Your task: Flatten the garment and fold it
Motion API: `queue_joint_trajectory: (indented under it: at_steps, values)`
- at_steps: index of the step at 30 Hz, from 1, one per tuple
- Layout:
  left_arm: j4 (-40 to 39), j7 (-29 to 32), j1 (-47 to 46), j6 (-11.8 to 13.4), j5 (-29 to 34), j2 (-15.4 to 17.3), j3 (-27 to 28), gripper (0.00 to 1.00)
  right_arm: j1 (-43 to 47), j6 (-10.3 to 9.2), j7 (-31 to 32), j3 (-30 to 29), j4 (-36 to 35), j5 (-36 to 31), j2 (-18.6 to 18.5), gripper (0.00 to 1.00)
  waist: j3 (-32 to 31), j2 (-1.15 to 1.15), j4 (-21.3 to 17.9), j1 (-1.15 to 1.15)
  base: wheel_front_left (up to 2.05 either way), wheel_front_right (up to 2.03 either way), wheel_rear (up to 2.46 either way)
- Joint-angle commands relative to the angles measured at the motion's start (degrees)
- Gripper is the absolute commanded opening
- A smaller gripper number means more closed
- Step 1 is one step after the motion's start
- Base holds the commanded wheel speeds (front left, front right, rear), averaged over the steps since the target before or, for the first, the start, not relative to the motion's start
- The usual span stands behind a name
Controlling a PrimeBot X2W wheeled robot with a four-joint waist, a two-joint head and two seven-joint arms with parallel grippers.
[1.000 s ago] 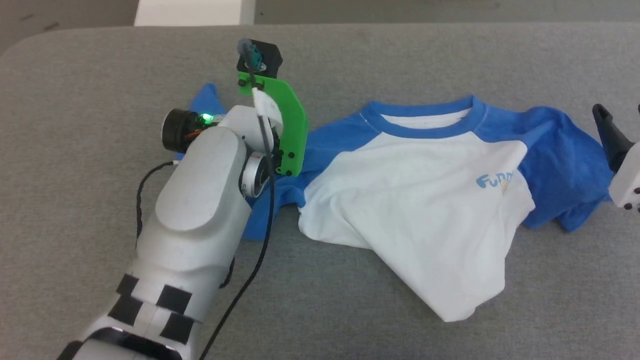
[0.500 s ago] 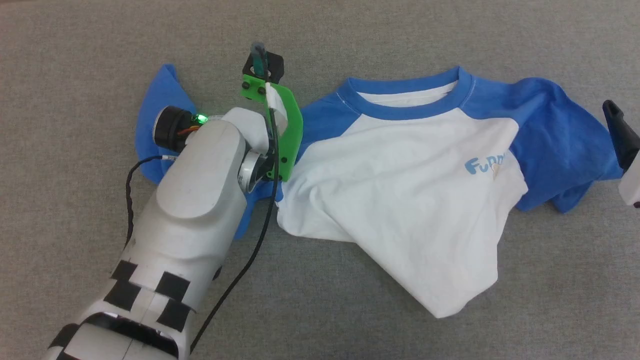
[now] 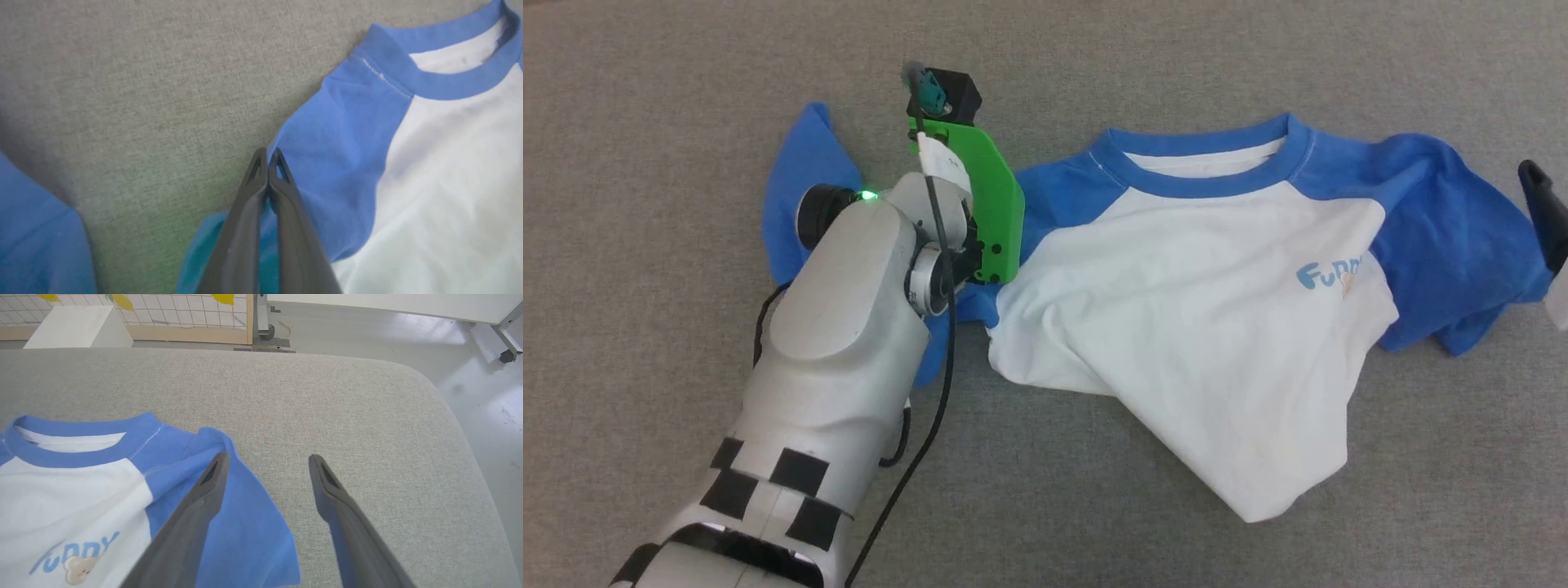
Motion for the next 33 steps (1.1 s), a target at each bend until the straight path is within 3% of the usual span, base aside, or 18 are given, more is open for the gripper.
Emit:
queue_joint_trajectory:
  at_steps: [1, 5, 12, 21, 22, 23, 24, 25, 33]
  values:
    - [-1.09, -0.95, 1.03, -0.33, -0.46, 0.15, 0.36, 0.00, -1.58, -0.09, 0.50, 0.67, 0.49, -0.38, -0.98, 1.00, -0.36, 0.00, 0.62, 0.00, 0.00, 0.00, 0.00]
    - [-4.72, -1.52, 1.92, -0.13, -1.30, 0.64, 1.04, 0.00, -4.68, -0.09, 3.31, 4.26, 2.64, -1.12, -4.64, 1.00, -0.14, 0.00, 1.59, 0.00, 0.00, 0.00, 0.00]
    - [-9.82, -0.35, 3.02, 1.30, -1.72, 0.93, 0.99, 0.00, -9.60, -0.09, 14.25, 15.16, 9.19, -1.48, -10.99, 1.00, 1.33, 0.00, 2.98, 0.00, 0.00, 0.00, 0.00]
    - [-13.13, 0.67, 2.22, 2.32, -1.23, 1.17, 0.08, 0.00, -15.09, -0.09, 16.70, 22.44, 15.26, 0.05, -12.27, 1.00, 4.47, 0.00, 3.73, 0.00, 0.00, 0.00, 0.00]
    - [-13.29, 0.64, 2.27, 2.30, -1.45, 1.13, 0.10, 0.00, -15.34, -0.09, 17.14, 22.90, 16.12, 0.53, -12.15, 0.48, 4.61, 0.00, 3.79, 0.00, 0.00, 0.00, 0.00]
    - [-13.33, 0.73, 2.27, 2.42, -1.35, 1.19, 0.00, 0.00, -15.51, -0.09, 17.44, 23.34, 16.62, 0.94, -12.12, 0.33, 4.70, 0.00, 3.81, 0.00, 0.00, 0.00, 0.00]
    - [-13.45, 0.82, 2.24, 2.51, -1.34, 1.23, -0.07, 0.00, -15.80, -0.09, 17.36, 23.51, 16.96, 1.68, -11.95, 0.07, 4.88, 0.00, 3.83, 0.00, 0.00, 0.00, 0.00]
    - [-13.59, 0.74, 2.25, 2.55, -1.56, 1.20, 0.05, 0.00, -16.03, -0.09, 17.21, 23.52, 17.20, 2.07, -11.91, 0.00, 5.01, 0.00, 3.84, 0.00, 0.00, 0.00, 0.00]
    - [-13.44, -1.92, 2.67, 2.47, -2.85, 1.40, 1.22, 0.00, -17.40, -0.09, 13.21, 21.85, 17.55, 4.14, -11.14, 0.00, 2.85, 0.00, 3.33, 0.00, 0.00, 0.00, 0.00]
